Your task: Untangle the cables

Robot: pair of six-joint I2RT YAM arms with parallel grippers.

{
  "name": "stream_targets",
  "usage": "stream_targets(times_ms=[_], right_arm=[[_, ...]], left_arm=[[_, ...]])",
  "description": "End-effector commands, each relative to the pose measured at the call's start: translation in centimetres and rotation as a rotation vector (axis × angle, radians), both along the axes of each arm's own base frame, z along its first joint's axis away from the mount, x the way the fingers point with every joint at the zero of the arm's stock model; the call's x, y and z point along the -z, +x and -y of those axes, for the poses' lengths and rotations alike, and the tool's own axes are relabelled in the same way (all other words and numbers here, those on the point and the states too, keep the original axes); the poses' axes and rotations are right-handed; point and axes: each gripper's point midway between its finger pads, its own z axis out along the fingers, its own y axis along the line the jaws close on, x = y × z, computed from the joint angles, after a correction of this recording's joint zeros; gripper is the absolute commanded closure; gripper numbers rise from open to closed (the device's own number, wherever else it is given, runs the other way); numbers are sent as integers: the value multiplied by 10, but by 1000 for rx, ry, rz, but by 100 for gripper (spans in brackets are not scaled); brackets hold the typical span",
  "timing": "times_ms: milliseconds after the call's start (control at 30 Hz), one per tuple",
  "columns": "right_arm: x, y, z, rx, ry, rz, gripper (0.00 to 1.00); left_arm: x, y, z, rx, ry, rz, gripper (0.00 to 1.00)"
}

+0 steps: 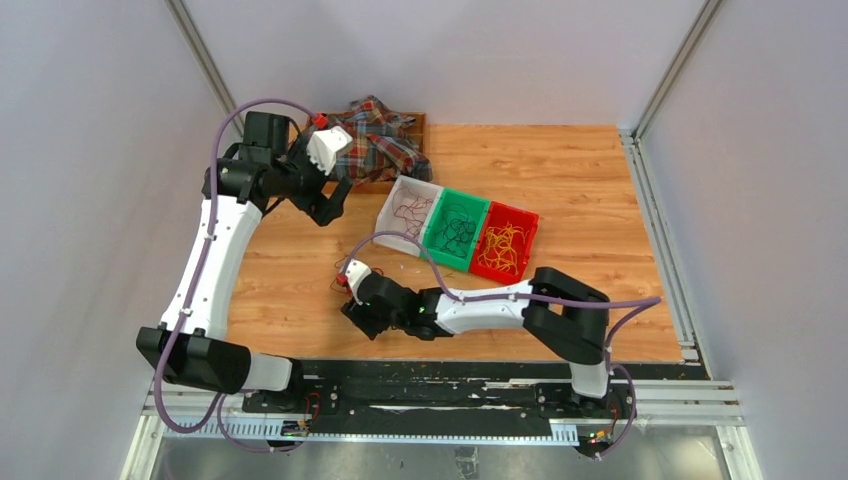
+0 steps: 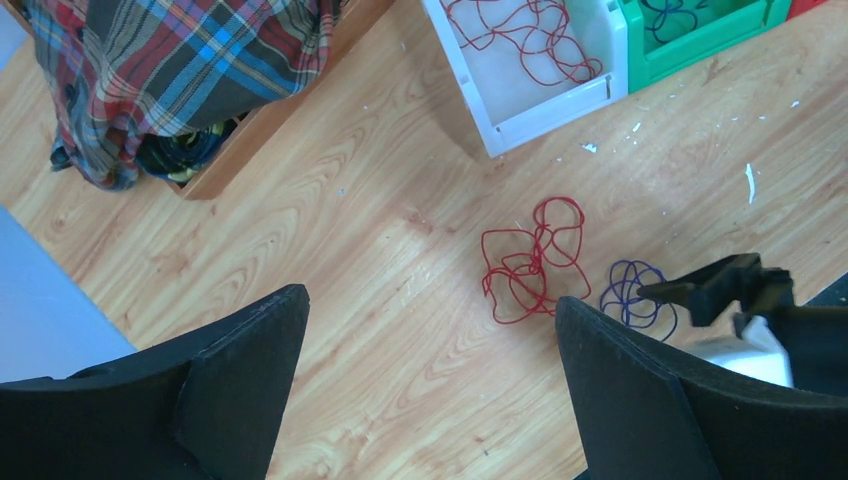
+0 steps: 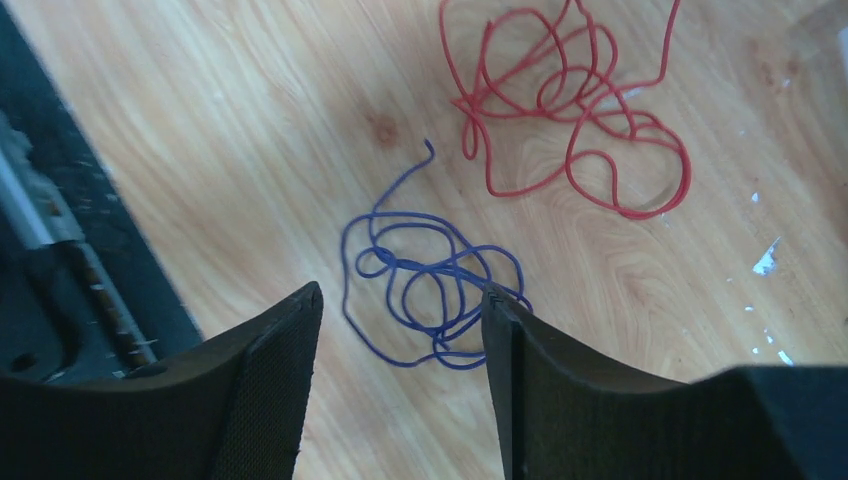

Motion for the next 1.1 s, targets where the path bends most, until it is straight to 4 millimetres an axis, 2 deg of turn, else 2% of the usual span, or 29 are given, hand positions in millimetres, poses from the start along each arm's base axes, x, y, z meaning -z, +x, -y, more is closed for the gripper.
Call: stream_targets(times_ms=[0,133,233,300,367,533,600,700,900,1067], right_arm=[[24,7,7,23,-124,17,44],[43,14,21,67,-189,35,54],[49,11,20,56,-188,23,71],[43,12,24,65,-180,31,86],[28,15,31,79,-157,45,99],[-19,15,54,72,-7,30,99],[-43,12,63,63,71,37,99],[-68,11,71,56,149,46,99],[-110,13,80,48,277,56,99],[-140,23,83,82,359,86,99]], left_arm=[[-19,-4,2,21,-27,59,2],[-23,-5,7,43,-47,65,2],[-24,-2,7,35,-49,64,2],[-25,-2,7,40,-51,65,2],[-23,-4,10,53,-60,59,2],[-17,-15,20,123,-93,44,2],[-14,-22,25,159,-113,36,0],[-8,-40,38,252,-163,20,2],[16,-81,62,403,-194,-60,5],[36,-108,82,476,-214,-150,6]])
